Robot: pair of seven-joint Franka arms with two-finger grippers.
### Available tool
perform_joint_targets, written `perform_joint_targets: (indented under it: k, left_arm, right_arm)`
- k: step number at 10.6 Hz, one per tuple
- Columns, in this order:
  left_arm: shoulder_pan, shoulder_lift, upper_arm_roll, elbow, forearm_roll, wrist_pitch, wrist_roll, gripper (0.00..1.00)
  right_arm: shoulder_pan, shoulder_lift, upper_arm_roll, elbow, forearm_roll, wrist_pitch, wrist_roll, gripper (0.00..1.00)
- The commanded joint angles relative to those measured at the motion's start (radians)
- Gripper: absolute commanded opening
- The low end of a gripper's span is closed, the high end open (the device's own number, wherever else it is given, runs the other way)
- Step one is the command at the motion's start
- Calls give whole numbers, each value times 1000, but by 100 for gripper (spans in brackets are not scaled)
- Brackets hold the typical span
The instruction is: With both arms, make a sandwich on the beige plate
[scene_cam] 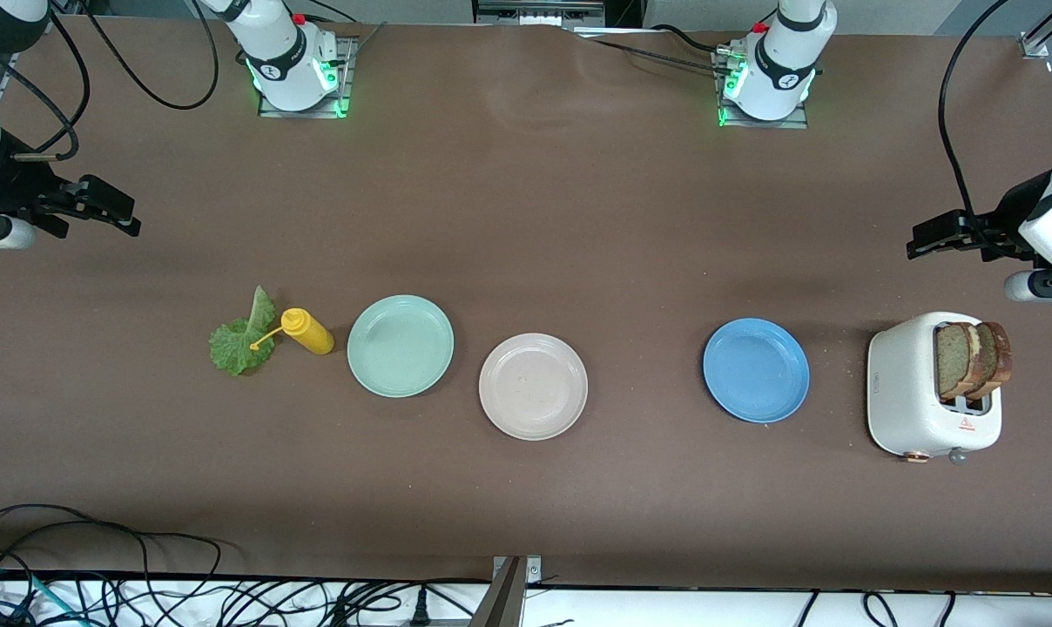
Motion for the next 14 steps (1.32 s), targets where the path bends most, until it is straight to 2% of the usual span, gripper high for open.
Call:
perform_joint_targets:
  k: [1,14]
  left_arm:
    - [2,-26,-5,-30,24,-1,22,100]
    - [2,-26,-5,-40,24,-1,22,100]
  right_arm:
    - [-4,5,-3,21,3,-17,-11,100]
    - [-26,12,-23,21,12,-14,-19,100]
